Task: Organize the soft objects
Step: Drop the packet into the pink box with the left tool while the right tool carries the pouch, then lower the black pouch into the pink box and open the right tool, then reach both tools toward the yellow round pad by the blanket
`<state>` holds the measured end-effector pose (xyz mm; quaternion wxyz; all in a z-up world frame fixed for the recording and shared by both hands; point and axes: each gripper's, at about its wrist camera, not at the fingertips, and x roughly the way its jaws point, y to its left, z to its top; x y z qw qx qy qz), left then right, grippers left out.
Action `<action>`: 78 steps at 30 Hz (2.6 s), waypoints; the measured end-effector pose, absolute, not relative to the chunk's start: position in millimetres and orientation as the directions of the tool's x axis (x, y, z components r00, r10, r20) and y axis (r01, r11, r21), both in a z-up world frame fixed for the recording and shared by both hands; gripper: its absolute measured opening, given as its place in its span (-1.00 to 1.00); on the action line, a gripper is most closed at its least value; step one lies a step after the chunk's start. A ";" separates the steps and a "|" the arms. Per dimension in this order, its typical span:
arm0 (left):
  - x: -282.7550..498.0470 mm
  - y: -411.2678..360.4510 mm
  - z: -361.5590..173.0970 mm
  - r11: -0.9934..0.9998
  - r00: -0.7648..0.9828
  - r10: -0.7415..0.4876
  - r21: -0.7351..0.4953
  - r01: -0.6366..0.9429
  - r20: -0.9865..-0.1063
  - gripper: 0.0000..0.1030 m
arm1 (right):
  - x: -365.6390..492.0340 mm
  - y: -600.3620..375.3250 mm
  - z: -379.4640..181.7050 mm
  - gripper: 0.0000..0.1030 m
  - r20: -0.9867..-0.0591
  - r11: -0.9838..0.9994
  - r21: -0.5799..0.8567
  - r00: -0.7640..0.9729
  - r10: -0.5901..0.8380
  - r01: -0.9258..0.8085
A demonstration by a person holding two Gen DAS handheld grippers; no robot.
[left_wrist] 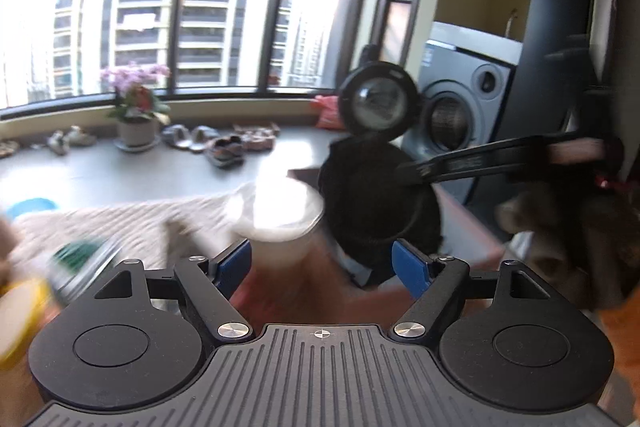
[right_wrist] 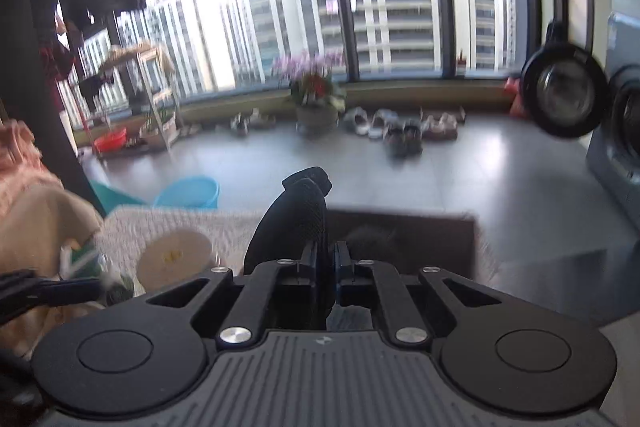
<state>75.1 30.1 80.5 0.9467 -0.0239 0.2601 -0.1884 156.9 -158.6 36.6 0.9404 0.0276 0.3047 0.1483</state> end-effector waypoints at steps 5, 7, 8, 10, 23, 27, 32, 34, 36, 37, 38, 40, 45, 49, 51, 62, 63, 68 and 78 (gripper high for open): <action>36.9 62.9 62.9 0.951 0.798 -0.307 -0.130 0.281 -0.519 0.60 | 174.2 -138.6 -0.5 -0.83 -0.630 0.975 0.094 0.747 0.214 -0.200; 24.2 76.4 52.8 0.962 0.803 -0.271 -0.122 0.244 -0.530 0.59 | 169.7 -141.0 -0.6 -0.81 -0.637 0.974 0.096 0.740 0.218 -0.204; 19.7 82.8 48.5 0.967 0.808 -0.254 -0.119 0.226 -0.532 0.59 | 165.3 -142.3 -0.9 -0.80 -0.638 0.974 0.078 0.740 0.211 -0.211; 14.8 97.8 39.1 0.978 0.814 -0.207 -0.111 0.175 -0.542 0.59 | 157.1 -139.8 -1.4 -0.78 -0.646 0.976 0.032 0.740 0.186 -0.218; 12.1 179.7 29.4 0.974 0.835 -0.027 -0.202 -0.102 -0.550 0.59 | 132.0 -135.9 8.6 0.04 -0.667 0.967 -0.077 0.734 0.132 -0.244; 13.9 189.4 32.3 0.973 0.834 0.002 -0.192 -0.130 -0.552 0.59 | 117.0 -129.4 29.8 0.04 -0.607 0.960 -0.135 0.786 0.116 -0.247; 20.3 196.7 30.7 0.969 0.822 0.012 -0.197 -0.150 -0.569 0.59 | 114.1 -83.3 93.7 0.09 -0.553 0.926 -0.084 0.790 0.263 -0.368; 17.4 199.7 29.8 0.969 0.825 0.005 -0.200 -0.143 -0.565 0.59 | 119.9 -41.8 110.9 0.09 -0.556 0.887 -0.081 0.759 0.339 -0.455; 13.9 201.5 25.0 0.972 0.823 0.000 -0.192 -0.132 -0.568 0.59 | 126.9 9.9 120.9 0.09 -0.583 0.834 -0.071 0.701 0.410 -0.547; 12.3 203.0 21.6 0.973 0.821 -0.010 -0.196 -0.125 -0.571 0.59 | 132.1 36.4 122.3 0.09 -0.609 0.804 -0.057 0.659 0.442 -0.592; 10.3 205.4 17.9 0.971 0.822 -0.022 -0.208 -0.118 -0.570 0.59 | 138.7 64.3 121.8 0.09 -0.642 0.773 -0.035 0.607 0.468 -0.634; 5.8 210.1 9.9 0.965 0.831 -0.037 -0.237 -0.115 -0.555 0.57 | 149.7 119.8 111.6 0.09 -0.700 0.731 0.003 0.521 0.489 -0.683; -2.3 216.7 -3.3 0.949 0.852 -0.057 -0.294 -0.115 -0.520 0.46 | 181.8 225.3 62.1 -0.23 -0.818 0.713 -0.034 0.430 0.382 -0.700; -11.2 224.4 -3.0 0.932 0.871 -0.069 -0.342 -0.117 -0.487 0.44 | 199.0 262.1 26.8 -0.88 -0.830 0.731 -0.250 0.530 0.177 -0.635; -14.0 228.8 -3.0 0.922 0.876 -0.072 -0.366 -0.123 -0.476 0.44 | 208.2 271.6 12.5 -0.88 -0.839 0.740 -0.285 0.532 0.114 -0.609; -33.5 256.8 -4.2 0.830 0.909 -0.121 -0.542 -0.128 -0.400 0.44 | 160.1 287.4 -16.6 -0.88 -0.938 0.612 -0.170 0.317 0.140 -0.772; -35.8 258.8 -3.9 0.818 0.913 -0.126 -0.561 -0.125 -0.387 0.44 | 152.5 285.1 -16.9 -0.88 -0.940 0.599 -0.169 0.310 0.140 -0.783; -46.4 257.2 1.0 0.794 0.919 -0.163 -0.600 -0.094 -0.359 0.44 | 132.7 262.5 -3.6 -0.88 -0.922 0.596 -0.177 0.345 0.179 -0.783; -46.6 255.3 17.8 0.826 0.913 -0.093 -0.543 -0.151 -0.396 0.44 | 129.7 230.7 16.1 -0.87 -0.912 0.604 -0.100 0.315 0.261 -0.790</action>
